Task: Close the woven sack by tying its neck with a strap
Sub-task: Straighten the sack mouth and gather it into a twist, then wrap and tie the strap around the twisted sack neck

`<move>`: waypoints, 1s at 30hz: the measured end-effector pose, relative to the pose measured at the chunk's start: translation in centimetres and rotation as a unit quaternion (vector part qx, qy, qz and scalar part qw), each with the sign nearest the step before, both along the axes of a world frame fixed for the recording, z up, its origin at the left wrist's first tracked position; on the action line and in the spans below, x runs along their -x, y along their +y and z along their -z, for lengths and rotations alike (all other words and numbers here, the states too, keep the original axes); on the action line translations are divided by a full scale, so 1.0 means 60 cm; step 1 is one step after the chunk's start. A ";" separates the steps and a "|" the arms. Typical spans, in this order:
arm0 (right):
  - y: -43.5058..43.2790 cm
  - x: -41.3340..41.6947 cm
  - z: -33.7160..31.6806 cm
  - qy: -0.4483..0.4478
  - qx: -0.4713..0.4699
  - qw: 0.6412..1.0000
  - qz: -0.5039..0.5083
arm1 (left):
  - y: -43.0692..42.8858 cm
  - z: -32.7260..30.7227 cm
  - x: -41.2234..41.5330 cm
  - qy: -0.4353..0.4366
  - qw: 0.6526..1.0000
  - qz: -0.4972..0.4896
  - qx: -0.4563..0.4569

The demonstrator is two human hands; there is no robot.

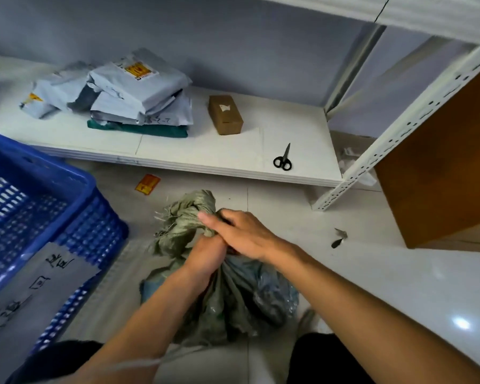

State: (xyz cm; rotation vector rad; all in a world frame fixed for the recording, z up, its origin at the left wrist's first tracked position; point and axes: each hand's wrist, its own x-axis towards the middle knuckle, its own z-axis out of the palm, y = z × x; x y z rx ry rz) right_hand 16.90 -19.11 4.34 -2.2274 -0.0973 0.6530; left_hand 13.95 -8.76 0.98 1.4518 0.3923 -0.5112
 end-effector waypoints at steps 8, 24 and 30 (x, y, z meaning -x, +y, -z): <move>-0.063 -0.130 0.114 -0.103 0.058 0.982 0.146 | -0.014 0.029 -0.074 0.094 0.993 -0.013 0.067; -0.163 -0.346 0.245 -0.176 0.287 0.931 0.144 | -0.052 0.122 -0.247 0.088 0.975 -0.125 0.159; -0.160 -0.422 0.264 -0.177 0.305 0.914 0.201 | -0.044 0.150 -0.254 0.120 0.970 -0.104 0.185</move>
